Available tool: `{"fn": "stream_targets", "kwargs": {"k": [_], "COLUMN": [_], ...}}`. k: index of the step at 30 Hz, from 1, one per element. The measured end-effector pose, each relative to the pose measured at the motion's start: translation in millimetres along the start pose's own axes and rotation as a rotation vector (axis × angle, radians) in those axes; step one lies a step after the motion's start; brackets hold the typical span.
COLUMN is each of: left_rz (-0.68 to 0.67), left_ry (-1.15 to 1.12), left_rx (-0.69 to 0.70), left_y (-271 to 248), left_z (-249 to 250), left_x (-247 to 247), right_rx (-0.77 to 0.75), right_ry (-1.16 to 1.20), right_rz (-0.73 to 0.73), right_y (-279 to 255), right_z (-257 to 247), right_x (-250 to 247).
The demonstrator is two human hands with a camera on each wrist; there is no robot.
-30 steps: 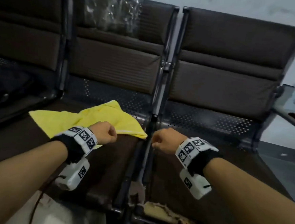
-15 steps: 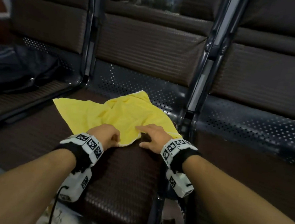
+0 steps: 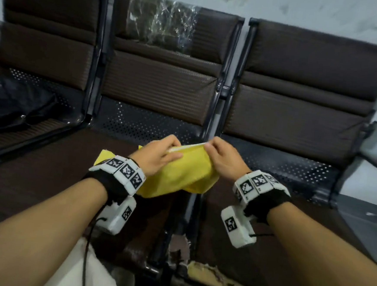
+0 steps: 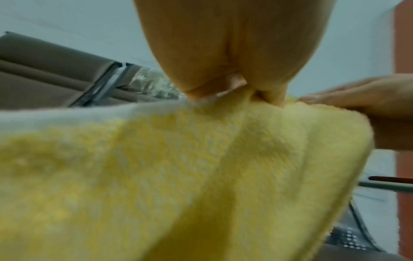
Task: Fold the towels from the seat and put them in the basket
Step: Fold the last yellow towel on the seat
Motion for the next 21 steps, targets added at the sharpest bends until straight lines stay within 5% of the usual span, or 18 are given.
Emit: {"fn": "stream_targets", "kwargs": {"k": [5, 10, 16, 18, 21], "left_rz": [-0.034, -0.043, 0.047, 0.043, 0.044], "left_ry": [0.008, 0.161, -0.004, -0.008, 0.044], "left_rx": [0.111, 0.080, 0.055, 0.035, -0.008], "left_y": [1.1, -2.9, 15.7, 23.0, 29.8], "left_z": [62.0, 71.9, 70.1, 65.0, 55.8], "left_x": [18.5, 34.4, 41.9, 46.8, 60.1], "right_rx": [-0.012, 0.035, 0.036, 0.050, 0.141], "right_ry": [0.014, 0.026, 0.152, 0.216, 0.321], "right_rz": [0.293, 0.528, 0.775, 0.708, 0.258], "right_y": [-39.0, -60.7, -39.3, -27.7, -20.7], "right_z": [7.5, 23.3, 32.8, 38.4, 58.0], "right_x": [-88.0, -157.6, -184.5, -167.8, -118.3]}}
Point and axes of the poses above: each hand's wrist, its own y-axis towards the middle knuckle, its own x-axis out of the palm, z = x × y, the point moved 3 cm from there along y, towards the middle knuckle, and after that the axes turned 7 degrees about z, right-handed, at the moved point
